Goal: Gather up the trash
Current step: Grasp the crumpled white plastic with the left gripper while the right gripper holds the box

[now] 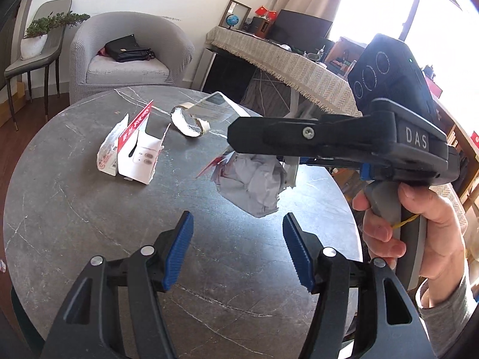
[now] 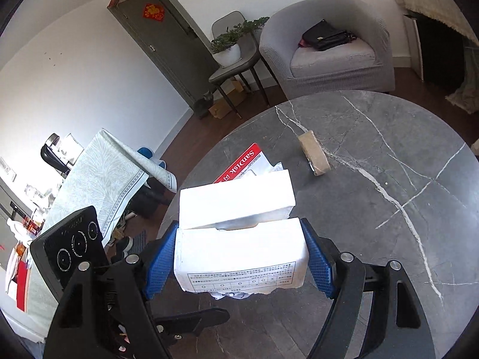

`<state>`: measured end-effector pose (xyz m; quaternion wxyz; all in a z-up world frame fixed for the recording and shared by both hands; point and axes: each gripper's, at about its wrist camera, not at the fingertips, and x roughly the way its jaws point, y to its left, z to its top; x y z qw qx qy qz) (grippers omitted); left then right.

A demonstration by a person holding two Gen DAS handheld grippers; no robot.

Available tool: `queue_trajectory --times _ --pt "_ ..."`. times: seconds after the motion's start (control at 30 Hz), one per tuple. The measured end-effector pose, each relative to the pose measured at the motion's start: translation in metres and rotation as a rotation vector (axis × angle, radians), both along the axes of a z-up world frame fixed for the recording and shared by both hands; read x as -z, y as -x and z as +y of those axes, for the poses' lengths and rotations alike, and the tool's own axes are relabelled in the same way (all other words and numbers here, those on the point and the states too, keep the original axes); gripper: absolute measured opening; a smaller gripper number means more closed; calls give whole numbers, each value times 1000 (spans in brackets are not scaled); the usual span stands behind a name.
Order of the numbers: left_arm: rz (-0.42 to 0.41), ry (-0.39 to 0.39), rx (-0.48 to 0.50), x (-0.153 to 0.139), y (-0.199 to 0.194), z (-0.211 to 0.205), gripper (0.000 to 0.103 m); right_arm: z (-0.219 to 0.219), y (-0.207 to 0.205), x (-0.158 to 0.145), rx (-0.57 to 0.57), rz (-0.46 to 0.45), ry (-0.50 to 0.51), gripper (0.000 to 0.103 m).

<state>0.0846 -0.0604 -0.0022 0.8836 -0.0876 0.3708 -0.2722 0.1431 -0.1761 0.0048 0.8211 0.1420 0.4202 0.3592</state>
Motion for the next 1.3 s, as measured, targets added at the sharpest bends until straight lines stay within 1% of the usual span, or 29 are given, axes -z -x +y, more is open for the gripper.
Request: queue_trajectory --times 0.1,0.17,0.23,0.27,0.3,0.33,0.4,0.6,0.77,0.87,0.97,1.07,1.1,1.2,1.3 --pt "-10 -37 12 1 1 -10 64 3 3 6 2 5 18 79" --pt "-21 -71 2 2 1 -14 64 5 4 10 -7 13 21 79" --pt "-17 -92 -5 4 0 -16 61 6 5 13 -12 24 14 79" --pt "-12 -95 -4 5 -2 -17 57 7 5 14 -15 29 6 79" --pt "-10 -100 -4 5 -3 -18 56 7 5 15 -19 34 -2 79" --pt "-12 -100 -2 5 -3 -18 56 8 6 15 -23 39 -11 79" --pt "-11 -88 3 5 -3 -16 47 11 7 15 -28 40 -10 79" --pt "-3 -76 -25 5 -2 -6 44 15 9 16 -19 30 -17 78" --pt "-11 -82 -28 4 8 3 44 19 11 16 -23 29 -42 78" --pt "-17 -79 -27 2 12 10 44 23 12 14 -38 37 -64 78" --pt "-23 -71 -26 0 15 19 45 26 10 15 -59 58 -113 78" --pt "-24 -75 -25 -1 20 27 44 31 10 14 -67 54 -115 78" --pt "-22 -82 -27 -1 21 29 36 32 10 13 -69 52 -118 78" --pt "-9 -115 -46 3 23 37 34 35 10 9 -68 39 -128 78" --pt "-2 -125 -52 6 24 44 32 43 11 9 -75 33 -122 78"
